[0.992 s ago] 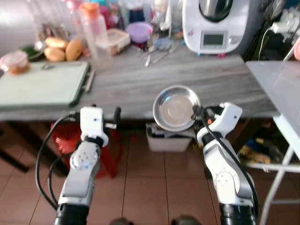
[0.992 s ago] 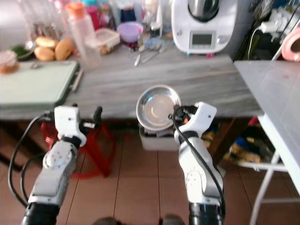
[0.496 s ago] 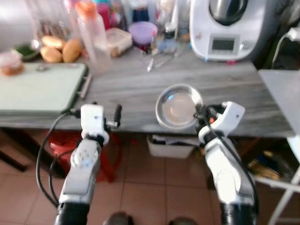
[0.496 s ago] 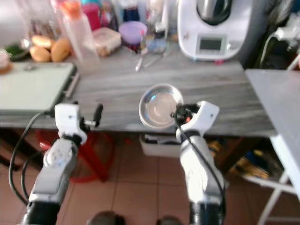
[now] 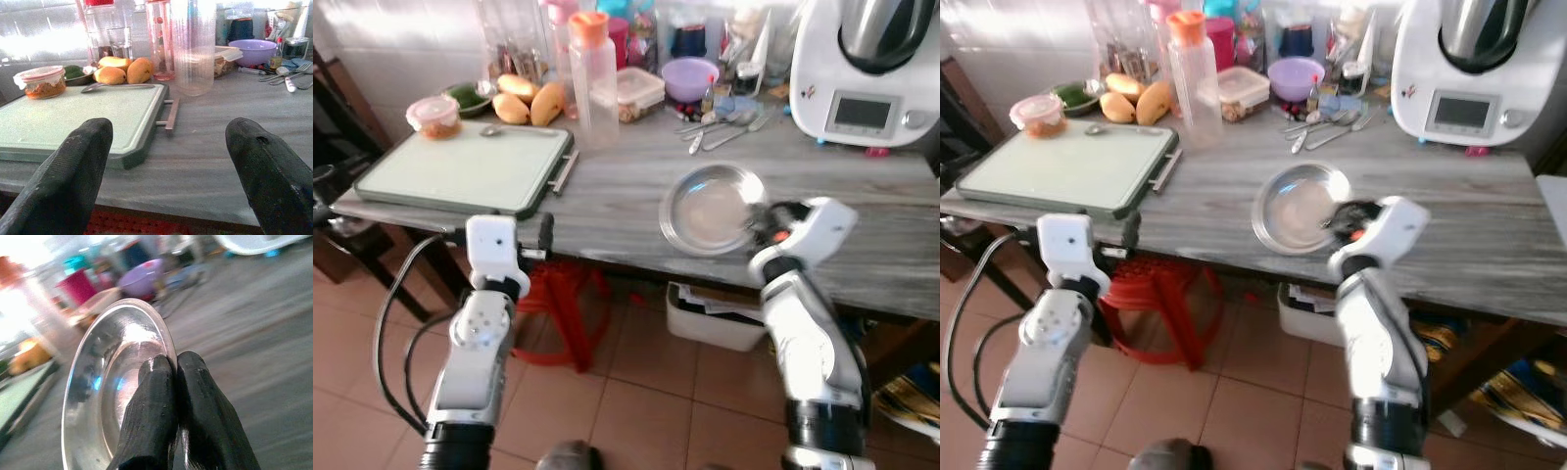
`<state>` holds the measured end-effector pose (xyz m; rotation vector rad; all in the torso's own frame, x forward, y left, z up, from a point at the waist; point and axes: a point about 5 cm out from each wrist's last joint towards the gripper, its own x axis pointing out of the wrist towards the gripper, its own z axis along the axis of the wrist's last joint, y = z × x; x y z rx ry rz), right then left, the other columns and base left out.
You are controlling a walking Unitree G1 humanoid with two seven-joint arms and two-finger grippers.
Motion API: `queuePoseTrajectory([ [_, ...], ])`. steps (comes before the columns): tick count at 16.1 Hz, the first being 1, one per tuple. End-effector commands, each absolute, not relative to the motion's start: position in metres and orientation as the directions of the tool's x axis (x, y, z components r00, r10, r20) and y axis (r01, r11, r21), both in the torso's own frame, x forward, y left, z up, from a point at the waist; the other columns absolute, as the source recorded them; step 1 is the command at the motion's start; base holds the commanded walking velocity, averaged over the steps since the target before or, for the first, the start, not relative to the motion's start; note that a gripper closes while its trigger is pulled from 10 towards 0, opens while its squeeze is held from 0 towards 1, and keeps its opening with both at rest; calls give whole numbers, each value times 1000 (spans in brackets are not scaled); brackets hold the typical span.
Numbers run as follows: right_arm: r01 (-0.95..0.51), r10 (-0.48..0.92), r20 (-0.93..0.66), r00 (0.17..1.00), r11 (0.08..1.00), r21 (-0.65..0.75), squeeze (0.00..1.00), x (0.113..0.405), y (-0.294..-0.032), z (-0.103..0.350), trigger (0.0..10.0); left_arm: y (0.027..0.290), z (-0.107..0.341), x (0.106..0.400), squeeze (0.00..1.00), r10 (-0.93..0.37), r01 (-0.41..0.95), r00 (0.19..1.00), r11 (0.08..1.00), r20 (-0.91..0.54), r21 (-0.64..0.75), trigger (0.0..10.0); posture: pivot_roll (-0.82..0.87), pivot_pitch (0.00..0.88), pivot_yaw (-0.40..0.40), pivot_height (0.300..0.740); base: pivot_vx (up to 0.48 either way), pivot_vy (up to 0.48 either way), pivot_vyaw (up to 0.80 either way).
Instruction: Setting the table
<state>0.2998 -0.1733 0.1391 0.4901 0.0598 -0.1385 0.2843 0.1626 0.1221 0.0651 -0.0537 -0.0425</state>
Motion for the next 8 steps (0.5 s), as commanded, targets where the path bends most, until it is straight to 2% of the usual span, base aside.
queuePoseTrajectory([
  [1,186,-163,-89,983,867,462,0,304,-177,142,10000,164,125,286,0,-53,49,997,996,55,69,10000,-26,20,51,740,300,0,0],
  [7,276,-219,-175,960,847,454,0,295,-190,123,10000,152,118,280,0,-96,95,995,995,24,41,10000,-31,20,46,740,310,0,0],
  [8,280,-214,-190,958,839,467,0,295,-188,121,10000,152,119,280,0,-97,95,995,995,27,41,10000,-32,22,48,740,0,0,0],
])
